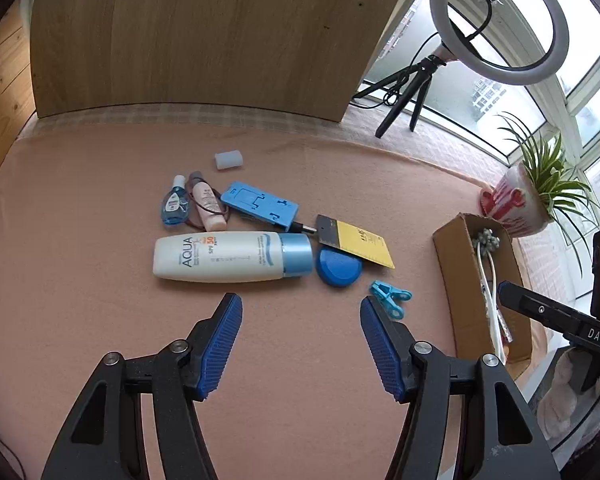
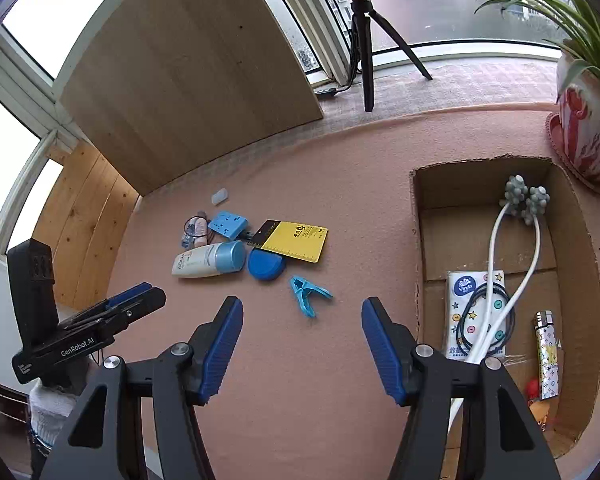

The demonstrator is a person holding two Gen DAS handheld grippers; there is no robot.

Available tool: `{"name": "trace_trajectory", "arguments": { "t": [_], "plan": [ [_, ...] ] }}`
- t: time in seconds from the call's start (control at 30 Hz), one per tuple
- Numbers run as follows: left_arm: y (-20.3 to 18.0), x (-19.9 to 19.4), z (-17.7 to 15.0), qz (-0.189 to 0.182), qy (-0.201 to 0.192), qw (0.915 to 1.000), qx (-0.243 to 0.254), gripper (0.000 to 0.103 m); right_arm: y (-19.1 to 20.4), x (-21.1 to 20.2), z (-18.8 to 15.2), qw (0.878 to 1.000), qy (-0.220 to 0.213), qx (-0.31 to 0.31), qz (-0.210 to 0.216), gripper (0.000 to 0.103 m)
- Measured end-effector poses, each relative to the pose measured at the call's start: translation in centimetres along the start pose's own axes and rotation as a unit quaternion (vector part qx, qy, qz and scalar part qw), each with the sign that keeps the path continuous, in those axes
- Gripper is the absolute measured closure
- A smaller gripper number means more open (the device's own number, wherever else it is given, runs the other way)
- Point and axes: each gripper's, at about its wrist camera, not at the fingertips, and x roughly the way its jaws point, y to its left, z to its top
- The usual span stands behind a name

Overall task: Organize objects
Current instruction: 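Move both grippers to the remaining pile of bottles and blue items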

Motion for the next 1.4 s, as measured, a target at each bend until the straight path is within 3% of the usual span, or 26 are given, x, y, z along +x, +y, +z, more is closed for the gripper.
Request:
{"name": "trace_trajectory", "arguments": {
  "t": [0.4,0.7,0.93,1.0,1.13,1.23,1.4],
  "plan": [
    [9.2,5.1,8.0,-0.001,0.042,0.9966,-0.071,0.038,3.2,8.7,6.3,0.997,0.065,0.028,0.031,0.045],
    [11.2,10.4,10.9,-0.013,0.052,0.9929,-0.106,0.038,5.3,16.1,9.7,0.992,0.112,0.043,0.04,0.045],
    [10.3,13.0,11.8,0.009,0.062,0.9949,-0.079,0.039,6.5,20.6,10.3,0.99,0.133,0.035,0.028,0.045],
    [9.8,13.5,11.6,0.015,0.065,0.9955,-0.067,0.044,7.0,21.4,10.1,0.99,0.137,0.029,0.026,0.045],
    [8.9,13.9,11.2,0.041,0.064,0.9964,-0.036,0.067,8.3,22.2,9.5,0.99,0.138,-0.005,0.005,0.045],
    [8.8,13.9,10.9,0.035,0.06,0.9969,-0.037,0.07,9.3,22.3,9.2,0.99,0.135,-0.045,-0.017,0.045],
    [8.4,13.3,9.3,0.028,0.057,0.9976,-0.027,0.07,10.4,21.9,7.5,0.985,0.131,-0.11,-0.039,0.06]
  ]
}}
